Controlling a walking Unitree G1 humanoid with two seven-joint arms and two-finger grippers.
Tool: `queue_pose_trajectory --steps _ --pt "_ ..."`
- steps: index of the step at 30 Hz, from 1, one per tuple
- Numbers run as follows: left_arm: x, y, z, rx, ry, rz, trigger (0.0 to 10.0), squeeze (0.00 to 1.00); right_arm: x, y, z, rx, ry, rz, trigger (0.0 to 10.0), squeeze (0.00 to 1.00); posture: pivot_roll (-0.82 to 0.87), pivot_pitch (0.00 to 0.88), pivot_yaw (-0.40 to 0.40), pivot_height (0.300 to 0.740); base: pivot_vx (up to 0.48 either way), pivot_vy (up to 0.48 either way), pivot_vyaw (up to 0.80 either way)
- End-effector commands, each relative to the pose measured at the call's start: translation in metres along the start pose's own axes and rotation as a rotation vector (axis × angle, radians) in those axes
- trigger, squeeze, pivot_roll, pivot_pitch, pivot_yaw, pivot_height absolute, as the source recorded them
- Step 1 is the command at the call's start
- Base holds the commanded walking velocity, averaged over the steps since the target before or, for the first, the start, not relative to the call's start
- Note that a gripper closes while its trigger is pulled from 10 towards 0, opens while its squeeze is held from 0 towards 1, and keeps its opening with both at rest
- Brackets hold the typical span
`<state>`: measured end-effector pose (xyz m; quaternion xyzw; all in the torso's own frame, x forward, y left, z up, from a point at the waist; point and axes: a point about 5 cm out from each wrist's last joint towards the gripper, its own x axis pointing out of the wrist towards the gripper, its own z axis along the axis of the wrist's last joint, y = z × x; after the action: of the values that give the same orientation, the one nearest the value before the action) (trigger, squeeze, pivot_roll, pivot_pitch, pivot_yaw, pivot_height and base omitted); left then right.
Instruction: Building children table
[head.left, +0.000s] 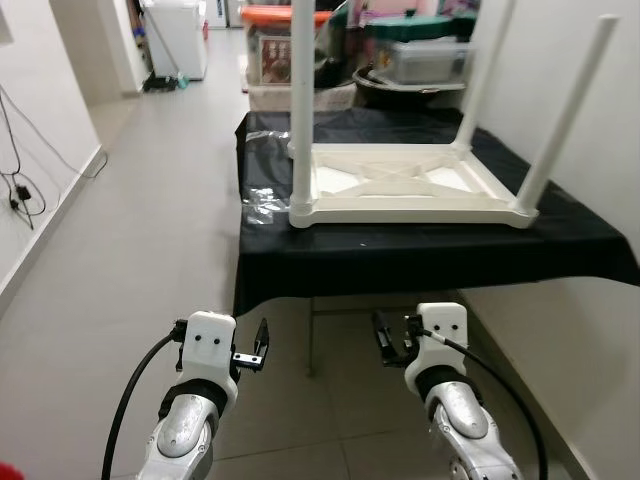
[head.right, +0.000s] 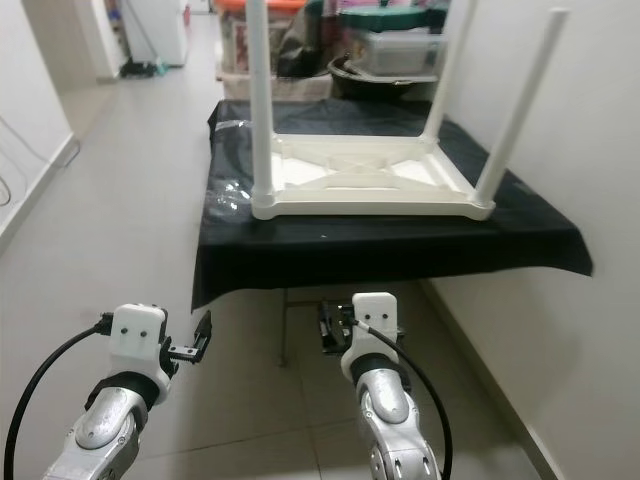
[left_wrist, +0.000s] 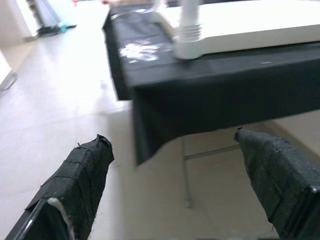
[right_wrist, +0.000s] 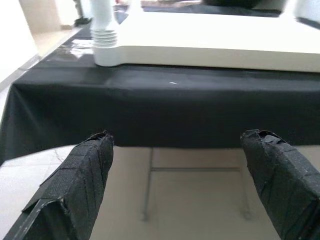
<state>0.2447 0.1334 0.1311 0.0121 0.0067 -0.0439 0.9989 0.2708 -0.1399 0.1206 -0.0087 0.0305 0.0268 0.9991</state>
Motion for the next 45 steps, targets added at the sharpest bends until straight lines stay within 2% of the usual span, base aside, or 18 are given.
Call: queue_pose_trajectory --steps 1,18,24,30,39,45 --pt "0.000 0.002 0.000 0.016 0.000 0.016 10.0 0.00 0.001 0.002 0.000 0.001 -0.006 0.006 10.0 0.00 0.11 0.028 -0.033 0.740 0.322 0.000 0.00" --pt "0.000 0.004 -0.001 0.019 0.003 0.021 10.0 0.00 0.002 0.002 -0.001 0.003 -0.006 0.003 10.0 0.00 0.11 0.030 -0.033 0.740 0.324 0.000 0.00" --pt "0.000 0.004 -0.001 0.018 0.002 0.021 10.0 0.00 0.002 -0.003 0.001 -0.001 -0.024 -0.045 10.0 0.00 0.10 0.030 -0.033 0.740 0.322 0.000 0.00" --pt "0.000 0.004 -0.001 0.019 0.002 0.030 10.0 0.00 0.003 -0.012 0.002 0.004 -0.029 -0.110 10.0 0.00 0.11 0.033 -0.032 0.740 0.325 0.000 -0.60" --pt "0.001 0.004 0.000 0.023 -0.009 0.030 10.0 0.00 0.005 -0.010 -0.001 -0.005 -0.014 -0.092 10.0 0.00 0.11 0.032 -0.031 0.740 0.323 0.000 0.00" --pt "0.001 0.006 0.003 0.006 -0.013 0.045 10.0 0.00 0.008 -0.008 0.000 0.003 -0.016 -0.077 10.0 0.00 0.11 0.034 -0.034 0.740 0.000 0.000 0.00"
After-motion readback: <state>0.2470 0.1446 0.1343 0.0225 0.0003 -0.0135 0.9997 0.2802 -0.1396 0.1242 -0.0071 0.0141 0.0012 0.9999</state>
